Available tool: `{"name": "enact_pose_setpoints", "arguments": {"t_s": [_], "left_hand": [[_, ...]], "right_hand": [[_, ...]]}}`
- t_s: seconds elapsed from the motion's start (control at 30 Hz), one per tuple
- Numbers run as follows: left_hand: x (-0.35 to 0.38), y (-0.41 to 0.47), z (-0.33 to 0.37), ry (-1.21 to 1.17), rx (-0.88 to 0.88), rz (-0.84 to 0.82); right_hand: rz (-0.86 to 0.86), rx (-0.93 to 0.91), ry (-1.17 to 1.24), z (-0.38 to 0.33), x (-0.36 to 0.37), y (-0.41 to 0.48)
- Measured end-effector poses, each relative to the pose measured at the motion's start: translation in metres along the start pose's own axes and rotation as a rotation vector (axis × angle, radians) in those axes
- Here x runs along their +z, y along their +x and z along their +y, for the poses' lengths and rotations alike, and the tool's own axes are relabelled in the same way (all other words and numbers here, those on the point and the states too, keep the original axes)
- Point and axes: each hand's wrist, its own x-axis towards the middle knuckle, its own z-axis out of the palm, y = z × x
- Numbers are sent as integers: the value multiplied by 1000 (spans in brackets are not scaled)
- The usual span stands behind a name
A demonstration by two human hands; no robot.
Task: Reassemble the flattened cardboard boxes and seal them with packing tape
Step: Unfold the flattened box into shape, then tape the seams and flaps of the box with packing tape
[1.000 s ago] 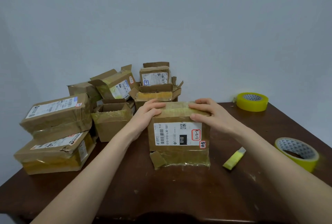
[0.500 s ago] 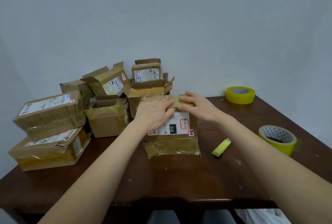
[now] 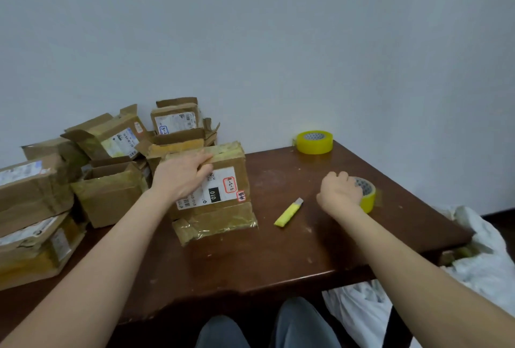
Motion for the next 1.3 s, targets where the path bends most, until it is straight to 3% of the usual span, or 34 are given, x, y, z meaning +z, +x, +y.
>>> {"name": "enact_pose_setpoints", "arguments": {"t_s": [0.23, 0.33, 0.4, 0.47, 0.57, 0.63, 0.73, 0.8, 0.93, 1.07, 1.2, 1.3], "left_hand": [[-1, 0, -9, -22, 49, -14], [-1, -2, -14, -12, 79, -28], [-1, -1, -18, -4, 106, -41], [-1, 0, -21, -7, 128, -65], [-6, 2, -24, -121, 113, -115], [-10, 8, -28, -489, -2, -103], [-23, 18, -34, -1260, -370, -20], [-29, 26, -40, -1426, -496, -25], [-32, 33, -42, -1565, -587, 27], [-25, 35, -41, -1584, -595, 123], [-14, 37, -45, -1309, -619, 249], [-11, 36, -47, -1125, -601, 322]], "right_hand": [[-73, -76, -66, -3, 9, 4], [20, -110, 64, -19, -8, -1], [148, -210, 373, -35, -30, -1], [168, -327, 853, -64, -59, 5], [-132, -312, 1569, -117, -94, 7], [-383, -309, 1789, -149, -99, 8], [-578, -363, 1845, -183, -92, 5], [-672, -408, 1860, -196, -86, 4], [-814, -437, 1917, -208, -77, 7], [-814, -575, 1717, -209, -73, 8], [-566, -818, 1425, -212, -72, 9], [-424, -878, 1262, -213, -78, 11]]}}
